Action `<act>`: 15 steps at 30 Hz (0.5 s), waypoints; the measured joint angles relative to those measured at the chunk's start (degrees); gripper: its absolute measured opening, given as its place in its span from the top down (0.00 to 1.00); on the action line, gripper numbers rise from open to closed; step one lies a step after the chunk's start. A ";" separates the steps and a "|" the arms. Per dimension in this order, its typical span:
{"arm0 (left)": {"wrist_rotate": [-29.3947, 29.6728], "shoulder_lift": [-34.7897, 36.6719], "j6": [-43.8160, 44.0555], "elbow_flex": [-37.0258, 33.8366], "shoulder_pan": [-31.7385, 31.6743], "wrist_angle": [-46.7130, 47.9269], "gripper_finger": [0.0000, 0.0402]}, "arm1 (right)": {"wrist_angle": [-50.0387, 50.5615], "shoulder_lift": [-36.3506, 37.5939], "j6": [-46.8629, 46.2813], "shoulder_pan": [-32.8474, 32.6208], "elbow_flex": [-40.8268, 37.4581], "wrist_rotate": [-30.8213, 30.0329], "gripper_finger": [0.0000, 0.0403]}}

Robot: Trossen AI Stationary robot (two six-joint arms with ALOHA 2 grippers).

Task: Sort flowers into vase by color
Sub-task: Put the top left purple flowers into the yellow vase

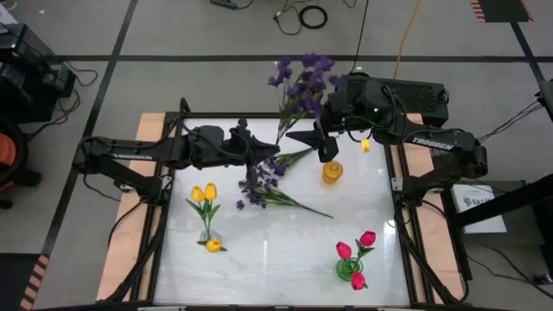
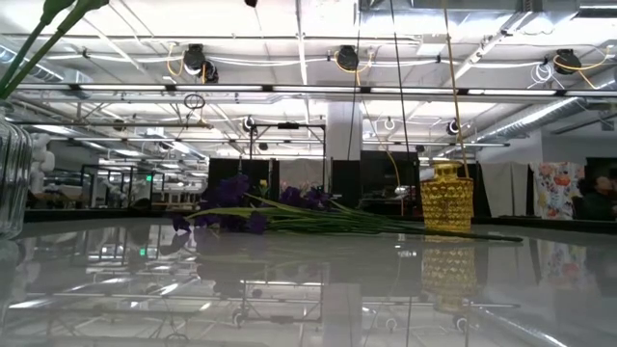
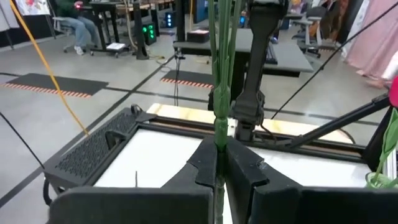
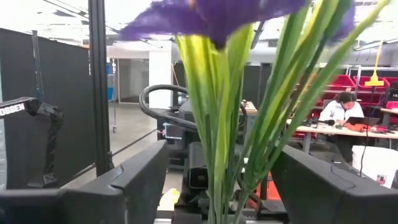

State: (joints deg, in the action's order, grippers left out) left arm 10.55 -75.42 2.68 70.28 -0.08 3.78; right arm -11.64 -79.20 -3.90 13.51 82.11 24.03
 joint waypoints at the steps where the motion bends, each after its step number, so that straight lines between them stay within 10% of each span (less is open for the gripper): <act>1: 0.02 0.03 0.00 0.00 0.00 -0.09 0.96 | -0.05 -0.05 -0.02 0.01 0.00 0.00 0.37; 15: 0.04 -0.37 0.04 0.00 0.04 0.36 0.96 | -2.27 -2.43 -1.42 0.01 0.00 0.02 0.68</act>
State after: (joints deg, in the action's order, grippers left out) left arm 10.59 -75.79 2.72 70.28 -0.04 4.14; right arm -13.91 -81.63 -5.32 13.52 82.11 24.05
